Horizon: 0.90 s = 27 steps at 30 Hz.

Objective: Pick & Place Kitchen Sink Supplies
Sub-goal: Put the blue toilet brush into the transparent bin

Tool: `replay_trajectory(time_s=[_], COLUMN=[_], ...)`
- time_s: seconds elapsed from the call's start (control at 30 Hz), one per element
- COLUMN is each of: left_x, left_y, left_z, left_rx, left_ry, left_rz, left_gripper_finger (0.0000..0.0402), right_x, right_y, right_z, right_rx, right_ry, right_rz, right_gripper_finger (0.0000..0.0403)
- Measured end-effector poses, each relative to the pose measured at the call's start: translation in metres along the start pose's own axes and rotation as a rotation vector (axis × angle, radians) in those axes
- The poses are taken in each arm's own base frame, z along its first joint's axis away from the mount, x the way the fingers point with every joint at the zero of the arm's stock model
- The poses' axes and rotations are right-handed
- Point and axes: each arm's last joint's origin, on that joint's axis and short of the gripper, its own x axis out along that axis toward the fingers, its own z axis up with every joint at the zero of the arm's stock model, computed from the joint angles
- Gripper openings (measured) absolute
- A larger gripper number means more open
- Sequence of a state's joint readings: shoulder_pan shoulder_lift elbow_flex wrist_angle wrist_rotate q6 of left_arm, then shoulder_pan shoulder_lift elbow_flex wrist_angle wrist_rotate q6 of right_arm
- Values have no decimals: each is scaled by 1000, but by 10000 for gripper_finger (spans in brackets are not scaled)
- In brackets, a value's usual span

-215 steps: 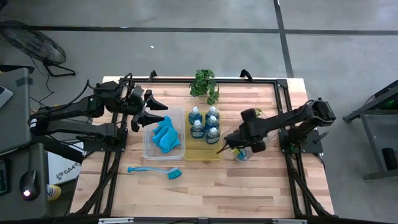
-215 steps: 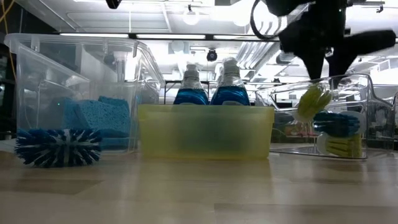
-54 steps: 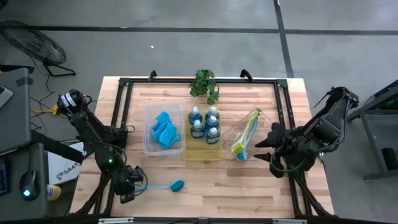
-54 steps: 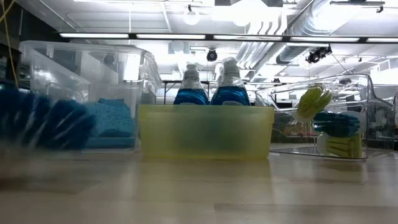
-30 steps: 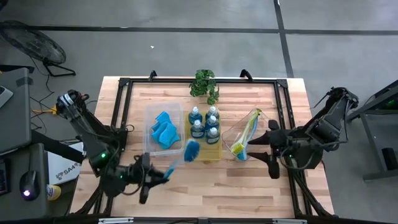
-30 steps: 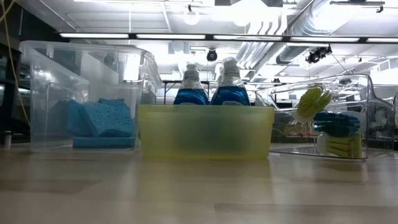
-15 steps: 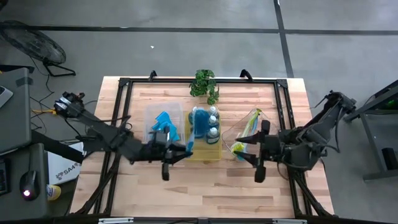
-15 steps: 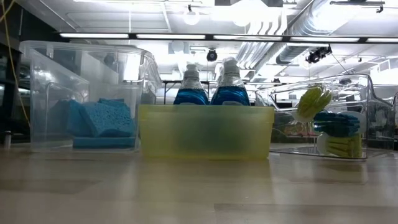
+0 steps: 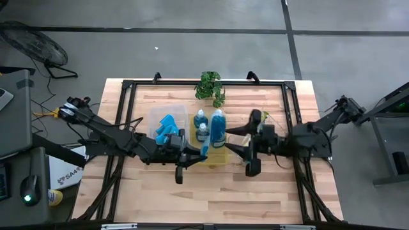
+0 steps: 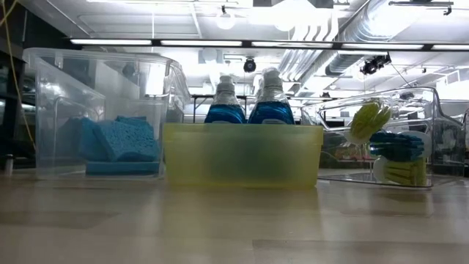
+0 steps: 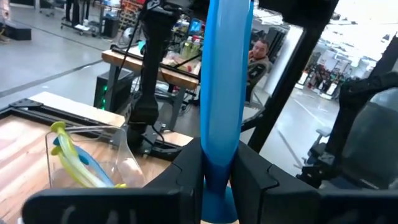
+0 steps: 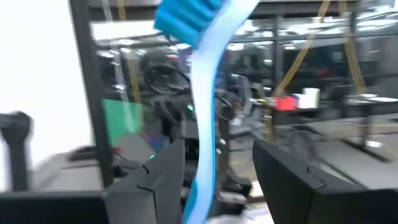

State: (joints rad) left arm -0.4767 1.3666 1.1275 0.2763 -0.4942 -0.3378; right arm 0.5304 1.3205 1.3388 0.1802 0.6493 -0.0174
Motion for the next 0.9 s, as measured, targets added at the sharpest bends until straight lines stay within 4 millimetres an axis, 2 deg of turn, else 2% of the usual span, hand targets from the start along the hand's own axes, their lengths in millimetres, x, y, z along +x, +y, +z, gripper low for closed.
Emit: replay_trajectory(time_s=[0.23,0.33,0.47,0.7,0.9], left_x=[3,5,10,12,12], left_y=[2,5,13,18,17], left_z=[1,2,5,7,11], left_rx=[22,31,26,33,37], left_ry=[-13,-10,3,5,-37], left_rz=[-3,-14,-53,-65,-79], left_gripper_finger=[52,52,53,53,53], right_x=[28,41,52,57,56], right_y=[-15,-15,-16,-19,-19], right_z=[-14,-22,-29,-33,-32], right_rx=[60,70,80,50,30], right_ry=[13,-3,-20,-14,-14], right_rz=[95,177,187,168,172], right_gripper_finger=[183,183,183,175,122])
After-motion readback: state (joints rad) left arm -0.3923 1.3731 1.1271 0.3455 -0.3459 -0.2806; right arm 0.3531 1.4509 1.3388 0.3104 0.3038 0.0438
